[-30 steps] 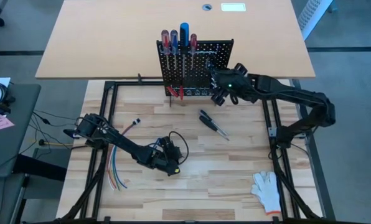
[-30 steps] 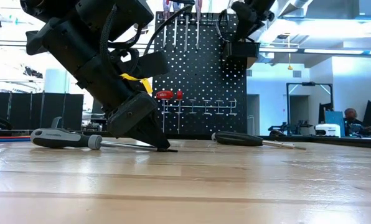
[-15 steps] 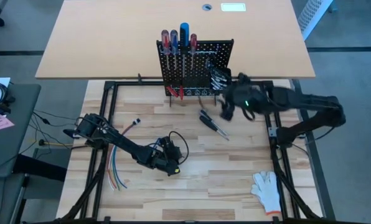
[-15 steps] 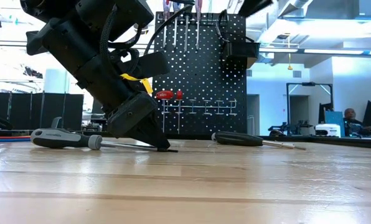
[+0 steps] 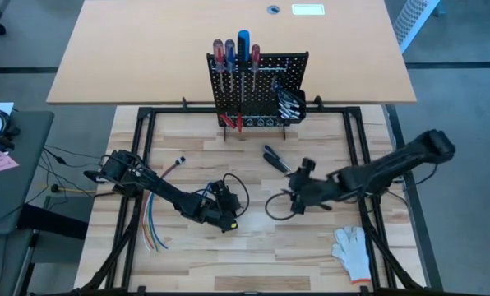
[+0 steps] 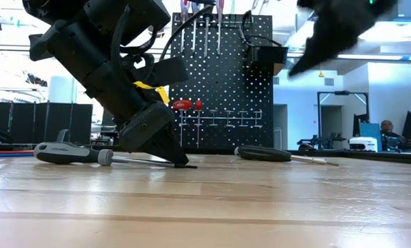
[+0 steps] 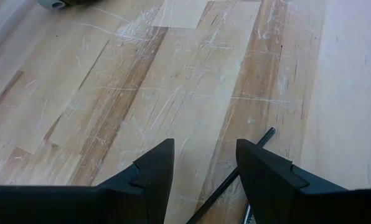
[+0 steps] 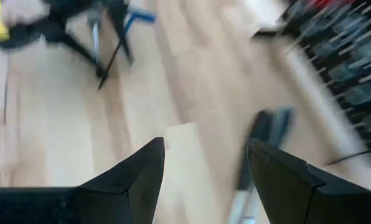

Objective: Hang tools onto peg board
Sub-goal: Hang the black screwdriver on the pegboard

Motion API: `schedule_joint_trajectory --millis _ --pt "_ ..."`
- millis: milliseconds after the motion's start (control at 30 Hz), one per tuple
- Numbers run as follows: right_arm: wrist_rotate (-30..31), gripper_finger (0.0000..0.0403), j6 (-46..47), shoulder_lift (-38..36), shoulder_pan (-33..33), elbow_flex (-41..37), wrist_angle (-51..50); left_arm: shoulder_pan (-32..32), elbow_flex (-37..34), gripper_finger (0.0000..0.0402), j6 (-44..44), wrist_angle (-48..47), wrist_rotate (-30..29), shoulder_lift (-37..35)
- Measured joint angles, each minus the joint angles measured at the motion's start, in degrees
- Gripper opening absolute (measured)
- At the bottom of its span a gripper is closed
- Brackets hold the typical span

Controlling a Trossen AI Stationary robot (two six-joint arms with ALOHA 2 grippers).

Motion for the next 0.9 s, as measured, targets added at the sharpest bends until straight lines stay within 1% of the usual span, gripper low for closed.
schedule_joint_trajectory --millis 100,233,367,433,600,667,800,900 --pt "-0.42 0.0235 -0.28 5.4 -0.95 -3.77 9.36 0.0 0.0 0.017 -0.02 -0.03 0.02 0.0" --pt "-0.66 0.0235 -0.79 13.32 -5.88 -3.26 14.69 0.0 0.0 0.017 -0.07 -0.04 0.02 0.0" --pt "-4.22 0.0246 -5.77 19.73 -12.57 0.04 14.73 0.0 0.0 0.017 -0.15 -0.07 0.02 0.0" --pt "-4.62 0.0254 -6.87 22.19 -15.82 1.9 14.68 0.0 0.0 0.017 -0.15 -0.07 0.03 0.0" --pt "-4.72 0.026 -5.54 26.48 -22.11 5.12 12.96 0.0 0.0 0.017 -0.13 -0.2 0.04 0.0" --pt "-6.82 0.026 -4.45 27.74 -23.66 5.73 11.87 0.0 0.0 0.017 -0.1 -0.27 0.07 -0.02" --pt "-14.0 0.0253 -3.6 29.82 -25.09 6.07 11.32 0.0 0.0 0.017 0.01 -0.68 0.04 -0.02" --pt "-15.71 0.0234 -2.01 30.94 -24.43 6.12 12.26 0.0 0.02 0.017 0.0 -0.88 0.07 -0.02"
